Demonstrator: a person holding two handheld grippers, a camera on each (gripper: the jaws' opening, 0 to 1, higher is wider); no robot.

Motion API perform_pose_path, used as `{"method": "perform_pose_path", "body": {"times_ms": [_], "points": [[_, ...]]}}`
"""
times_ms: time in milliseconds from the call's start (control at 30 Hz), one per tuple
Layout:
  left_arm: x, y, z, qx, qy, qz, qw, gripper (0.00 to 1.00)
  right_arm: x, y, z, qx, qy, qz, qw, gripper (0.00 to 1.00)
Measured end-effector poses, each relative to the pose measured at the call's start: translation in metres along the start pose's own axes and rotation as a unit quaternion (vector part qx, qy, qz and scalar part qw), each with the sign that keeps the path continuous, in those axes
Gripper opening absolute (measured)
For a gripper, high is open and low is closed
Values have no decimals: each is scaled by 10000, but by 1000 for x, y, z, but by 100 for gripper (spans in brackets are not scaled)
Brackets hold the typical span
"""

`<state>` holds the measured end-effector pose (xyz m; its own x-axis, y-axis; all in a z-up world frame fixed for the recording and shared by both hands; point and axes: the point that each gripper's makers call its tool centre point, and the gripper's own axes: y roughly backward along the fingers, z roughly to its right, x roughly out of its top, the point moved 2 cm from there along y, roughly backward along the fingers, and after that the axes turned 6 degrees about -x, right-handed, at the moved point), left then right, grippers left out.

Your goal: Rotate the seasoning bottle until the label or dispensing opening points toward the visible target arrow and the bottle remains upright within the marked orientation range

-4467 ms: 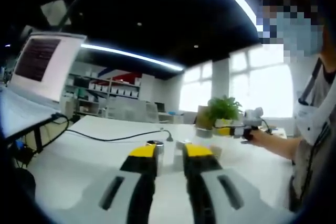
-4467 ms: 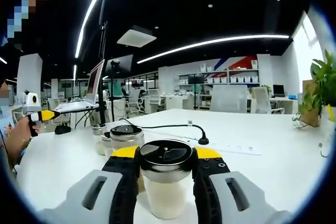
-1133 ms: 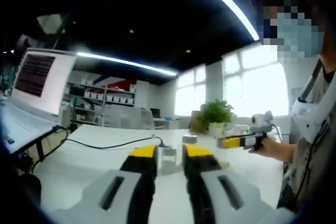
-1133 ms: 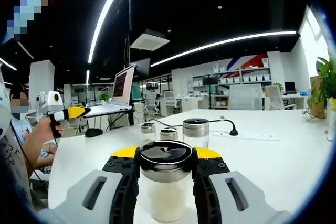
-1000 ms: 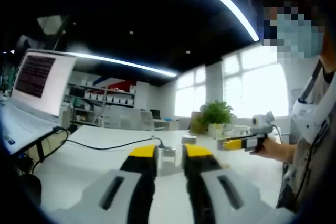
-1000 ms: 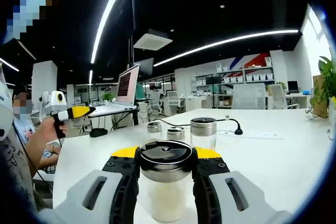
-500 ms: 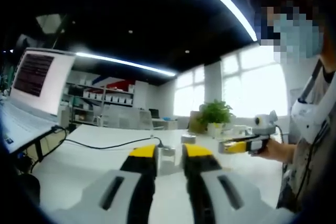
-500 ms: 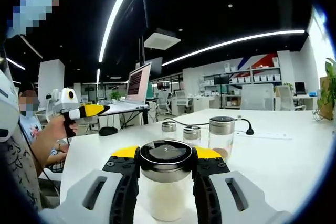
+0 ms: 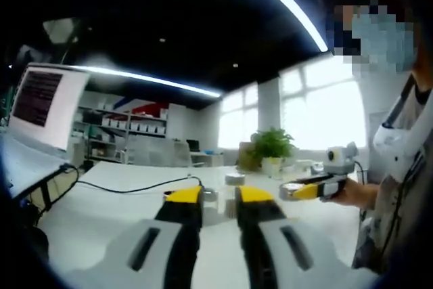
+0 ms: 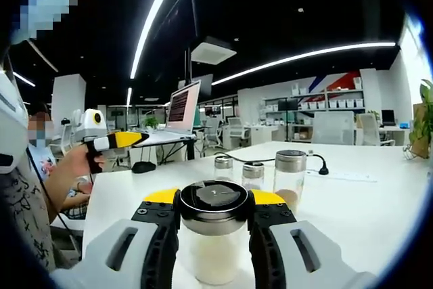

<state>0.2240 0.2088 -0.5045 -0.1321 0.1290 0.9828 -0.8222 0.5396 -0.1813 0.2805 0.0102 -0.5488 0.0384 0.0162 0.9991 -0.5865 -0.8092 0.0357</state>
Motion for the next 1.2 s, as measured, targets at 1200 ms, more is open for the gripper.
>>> {"method": "perform_pose_path", "body": {"times_ms": [1200], "points": [[13,2,65,-318,-372,23,9988,20,-1,3,-6,411,-282,296,9983,39]]}}
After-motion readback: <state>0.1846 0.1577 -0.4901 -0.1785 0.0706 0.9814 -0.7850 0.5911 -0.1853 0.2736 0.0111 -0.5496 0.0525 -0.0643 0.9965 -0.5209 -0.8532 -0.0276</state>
